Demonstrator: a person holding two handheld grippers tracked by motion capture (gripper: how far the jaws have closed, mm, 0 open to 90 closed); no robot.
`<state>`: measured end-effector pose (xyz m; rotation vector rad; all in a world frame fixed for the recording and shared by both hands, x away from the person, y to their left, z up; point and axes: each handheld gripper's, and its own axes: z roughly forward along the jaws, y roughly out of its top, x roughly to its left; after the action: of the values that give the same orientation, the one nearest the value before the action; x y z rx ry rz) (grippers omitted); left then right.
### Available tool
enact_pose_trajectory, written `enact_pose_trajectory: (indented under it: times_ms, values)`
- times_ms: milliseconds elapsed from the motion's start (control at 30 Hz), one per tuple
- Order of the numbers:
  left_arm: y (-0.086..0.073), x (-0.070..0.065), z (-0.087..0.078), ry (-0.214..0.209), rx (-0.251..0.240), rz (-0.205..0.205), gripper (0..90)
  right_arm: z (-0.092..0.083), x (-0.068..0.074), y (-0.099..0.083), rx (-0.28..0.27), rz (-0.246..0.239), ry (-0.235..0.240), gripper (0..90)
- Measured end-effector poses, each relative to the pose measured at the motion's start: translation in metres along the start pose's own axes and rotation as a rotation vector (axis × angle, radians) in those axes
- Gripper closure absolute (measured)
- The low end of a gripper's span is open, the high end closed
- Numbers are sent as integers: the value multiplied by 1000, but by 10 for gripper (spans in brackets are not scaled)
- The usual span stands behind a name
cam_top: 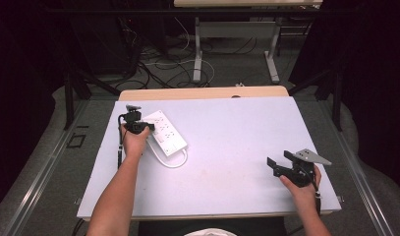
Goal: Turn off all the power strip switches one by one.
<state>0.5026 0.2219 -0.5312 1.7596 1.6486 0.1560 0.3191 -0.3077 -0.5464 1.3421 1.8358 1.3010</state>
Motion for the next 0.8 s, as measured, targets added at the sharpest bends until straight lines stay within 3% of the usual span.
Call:
enact_pose_trajectory:
  times_ms: [133, 200, 400, 433, 467, 500, 800]
  values:
    - [0, 0, 0, 2, 0, -4, 900, 0, 0, 0, 4, -9, -2, 229]
    - [1, 0, 1, -29, 12, -27, 900, 0, 0, 0, -1, -1, 1, 229]
    - [4, -2, -1, -13, 4, -17, 900, -1, -1, 0, 7, 4, -10, 229]
    - [4, -3, -1, -22, -2, -33, 900, -1, 0, 0, 7, 6, -14, 228]
    - [6, -2, -2, -17, 0, -16, 900, 0, 0, 0, 5, 8, -12, 229]
    - [7, -4, -3, -21, -2, -30, 900, 0, 0, 0, 4, 8, -10, 229]
    - [21, -8, -18, -35, -42, -17, 900, 1, 0, 0, 4, 1, -2, 229]
